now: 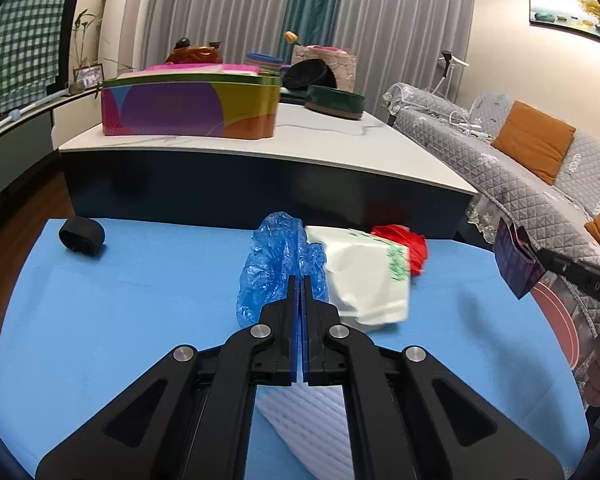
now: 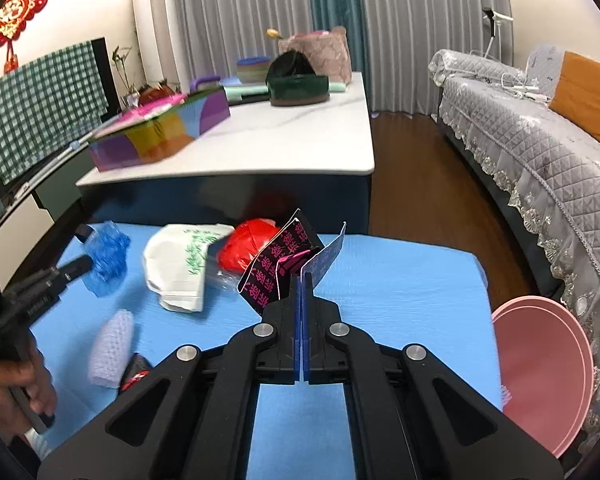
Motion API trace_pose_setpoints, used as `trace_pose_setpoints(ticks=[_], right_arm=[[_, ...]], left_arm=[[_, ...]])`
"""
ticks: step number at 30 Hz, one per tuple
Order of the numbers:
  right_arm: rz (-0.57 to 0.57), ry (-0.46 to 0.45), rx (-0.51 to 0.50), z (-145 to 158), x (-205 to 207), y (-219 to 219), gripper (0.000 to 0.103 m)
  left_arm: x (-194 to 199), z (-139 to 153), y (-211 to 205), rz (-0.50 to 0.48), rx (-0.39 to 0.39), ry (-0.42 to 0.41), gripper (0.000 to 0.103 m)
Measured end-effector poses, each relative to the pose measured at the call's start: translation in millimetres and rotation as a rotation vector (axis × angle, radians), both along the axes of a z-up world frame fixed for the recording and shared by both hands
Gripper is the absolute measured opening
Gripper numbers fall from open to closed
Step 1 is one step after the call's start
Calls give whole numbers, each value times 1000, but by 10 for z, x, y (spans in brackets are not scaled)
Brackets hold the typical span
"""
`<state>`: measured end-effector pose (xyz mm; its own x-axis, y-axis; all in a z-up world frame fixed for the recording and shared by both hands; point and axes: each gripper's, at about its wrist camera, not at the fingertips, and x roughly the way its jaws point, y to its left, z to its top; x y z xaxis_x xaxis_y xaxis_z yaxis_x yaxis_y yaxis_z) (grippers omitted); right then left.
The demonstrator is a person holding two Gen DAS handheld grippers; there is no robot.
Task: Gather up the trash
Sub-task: 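Grasp the blue plastic bag with the left tool while the right tool grasps the pink-black packet, then carry the blue bag and packet toward the pink bucket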
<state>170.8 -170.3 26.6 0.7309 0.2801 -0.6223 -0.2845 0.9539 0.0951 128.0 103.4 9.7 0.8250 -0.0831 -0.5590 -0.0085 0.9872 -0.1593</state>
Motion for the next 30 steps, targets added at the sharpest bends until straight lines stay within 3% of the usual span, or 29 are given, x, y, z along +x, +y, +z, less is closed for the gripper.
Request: trace_pose_setpoints(ticks=[12,30], right_arm=[[-36,-68,-5,246,-433,-212,1],[-143,-101,4,387,-671,-858,1]], left_arm=[[-291,86,-356,-23,-16,-30,1],[-398,224,-997,-112,-22,-62,1]])
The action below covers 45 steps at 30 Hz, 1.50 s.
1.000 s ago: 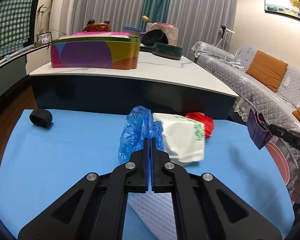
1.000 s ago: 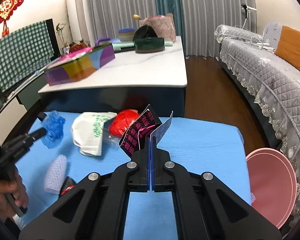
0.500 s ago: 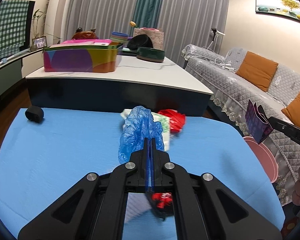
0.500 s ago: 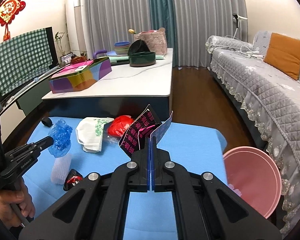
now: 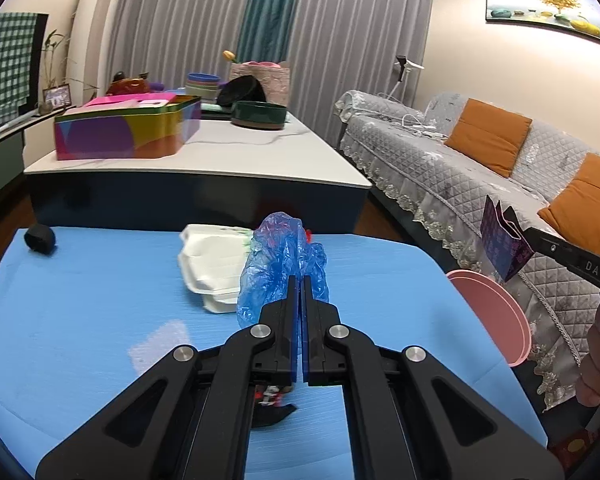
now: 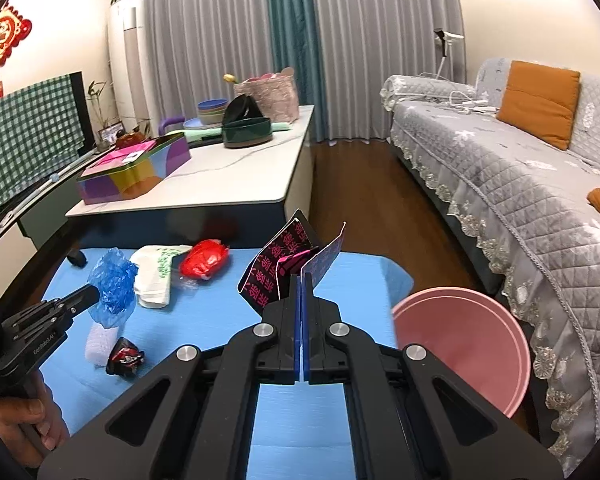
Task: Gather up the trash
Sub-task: 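Carry the blue bag and packet toward the pink bucket, then open both tools over the pink bucket to drop the blue bag and packet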
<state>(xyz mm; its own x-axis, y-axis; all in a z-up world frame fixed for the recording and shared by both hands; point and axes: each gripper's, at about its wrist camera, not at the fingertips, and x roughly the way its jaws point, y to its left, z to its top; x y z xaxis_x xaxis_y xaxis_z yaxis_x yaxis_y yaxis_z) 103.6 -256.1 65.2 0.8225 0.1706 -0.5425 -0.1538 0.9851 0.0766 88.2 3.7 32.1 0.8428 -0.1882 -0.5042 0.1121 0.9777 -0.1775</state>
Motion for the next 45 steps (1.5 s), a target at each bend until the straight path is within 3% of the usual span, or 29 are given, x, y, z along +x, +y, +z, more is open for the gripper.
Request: trace_pose_setpoints(ticks=[45], right_arm=[[-276,-9,-11,140,-70,-1559,1]], left_arm=[[352,115,-1908,-305,-30,20,1]])
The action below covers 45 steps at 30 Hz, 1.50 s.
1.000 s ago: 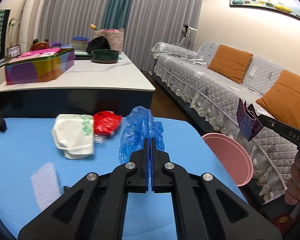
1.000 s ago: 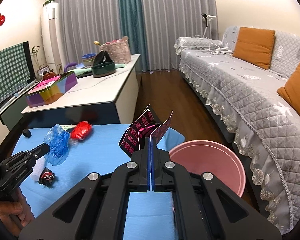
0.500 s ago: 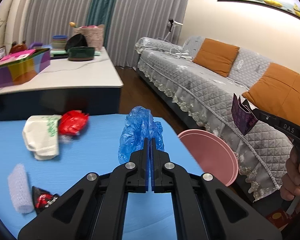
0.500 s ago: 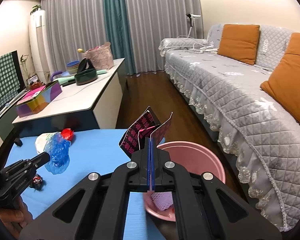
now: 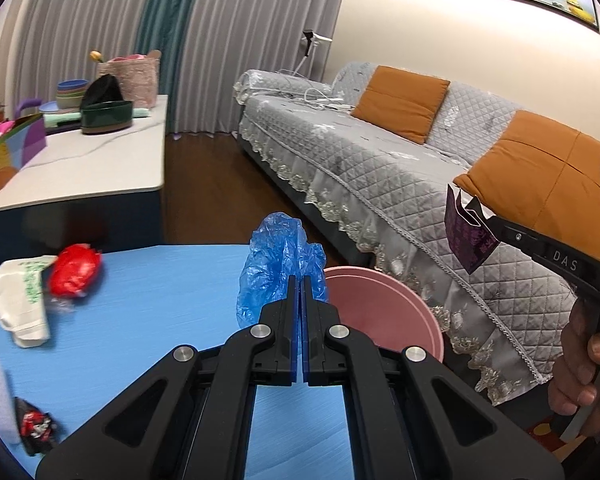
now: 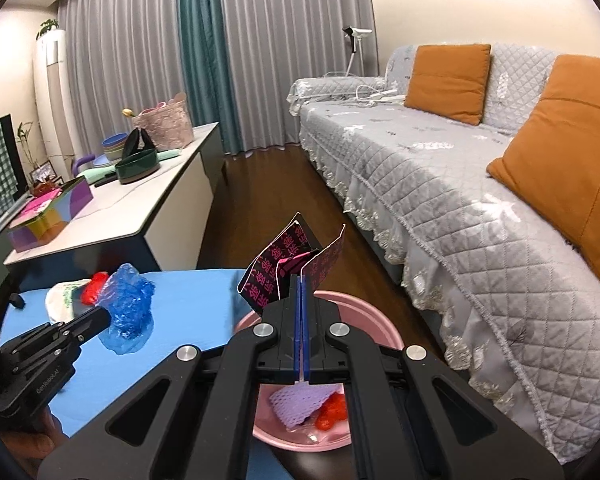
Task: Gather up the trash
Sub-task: 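Open both tools over the pink bucket to drop the blue bag and packet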
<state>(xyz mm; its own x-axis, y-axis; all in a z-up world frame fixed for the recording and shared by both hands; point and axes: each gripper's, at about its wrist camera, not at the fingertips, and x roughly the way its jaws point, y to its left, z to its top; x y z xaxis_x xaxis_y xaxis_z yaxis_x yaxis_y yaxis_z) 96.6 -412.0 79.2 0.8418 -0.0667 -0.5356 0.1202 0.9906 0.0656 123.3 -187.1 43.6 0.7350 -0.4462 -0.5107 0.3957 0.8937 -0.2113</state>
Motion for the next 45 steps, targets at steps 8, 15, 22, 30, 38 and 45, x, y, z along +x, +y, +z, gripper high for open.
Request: trace_pose_setpoints(ticks=[8,15,22,30,38,45], right_arm=[[-15,12,-12,-38,109,-121,1],[-29,36,-3,-132,205,-227,1],[-41,63,4,-251,299,-305,1],[-38,78,3,-313,368,-297,3],[-117,73,31,-290,363,-395,72],[-124,61,88,-250,383,-366,72]], left_arm=[[139,-57,-409,-56,13,7,1],[290,-214,-681,-90,29,34,1],[389,-374,-858,-116,46,60,1],[473,-487,-921,-140,47,101,1],[489,-462,-777,-94,23,108,52],[402,-367,-486,-50,25,94,52]])
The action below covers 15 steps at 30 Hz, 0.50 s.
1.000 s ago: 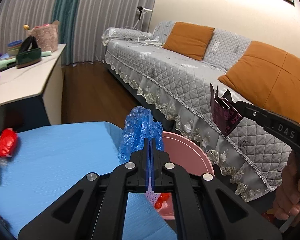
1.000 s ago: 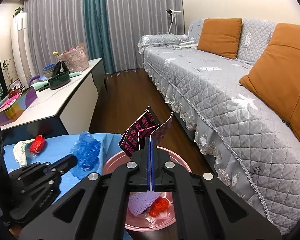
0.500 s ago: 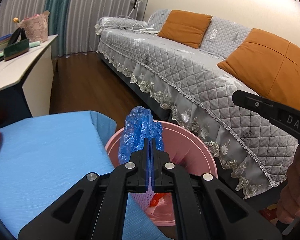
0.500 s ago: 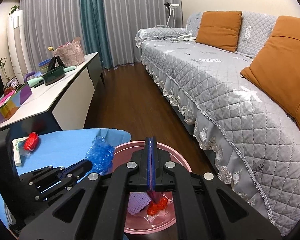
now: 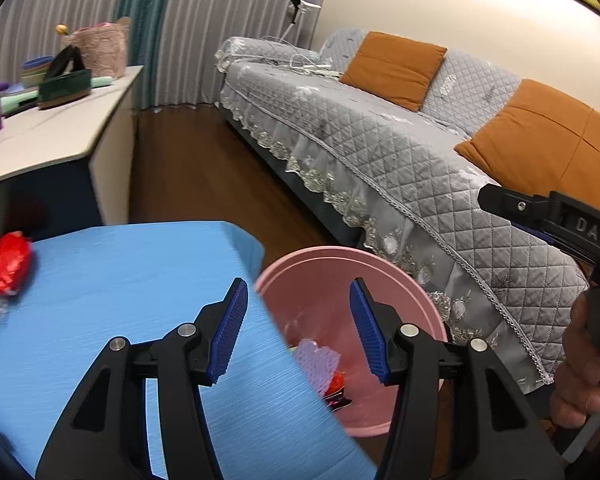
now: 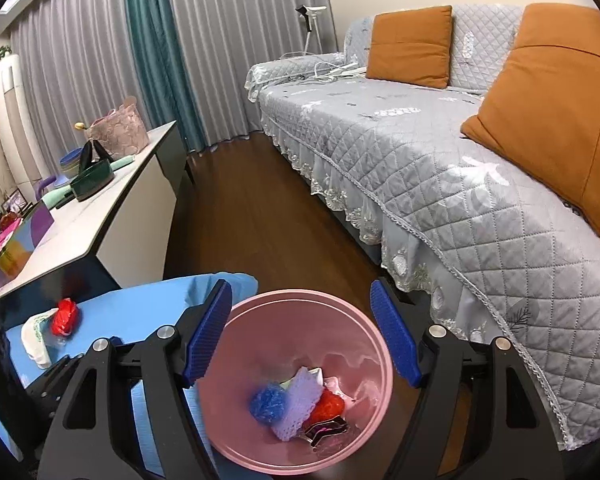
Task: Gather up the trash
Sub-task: 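Open both tools over the pink bucket to drop the blue bag and packet, then return both open tools to the table toward the white bag and black pouch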
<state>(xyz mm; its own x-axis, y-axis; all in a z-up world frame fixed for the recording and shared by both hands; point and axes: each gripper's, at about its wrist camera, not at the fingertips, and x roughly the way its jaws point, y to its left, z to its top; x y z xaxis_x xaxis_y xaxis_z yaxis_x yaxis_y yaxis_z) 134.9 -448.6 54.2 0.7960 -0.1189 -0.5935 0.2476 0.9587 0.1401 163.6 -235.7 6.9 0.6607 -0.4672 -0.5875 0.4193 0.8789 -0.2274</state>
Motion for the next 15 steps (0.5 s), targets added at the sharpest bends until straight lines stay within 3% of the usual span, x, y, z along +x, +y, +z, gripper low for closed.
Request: trace_pose_setpoints(ticks=[9,15], right_arm=[[109,-101,-33,99,-46,597,70],[200,-158,-49,187,-17,1187,63]], left_arm=[[-208,223,863,111,16,-52,52],[-309,449,1695,230,29,-109,52]])
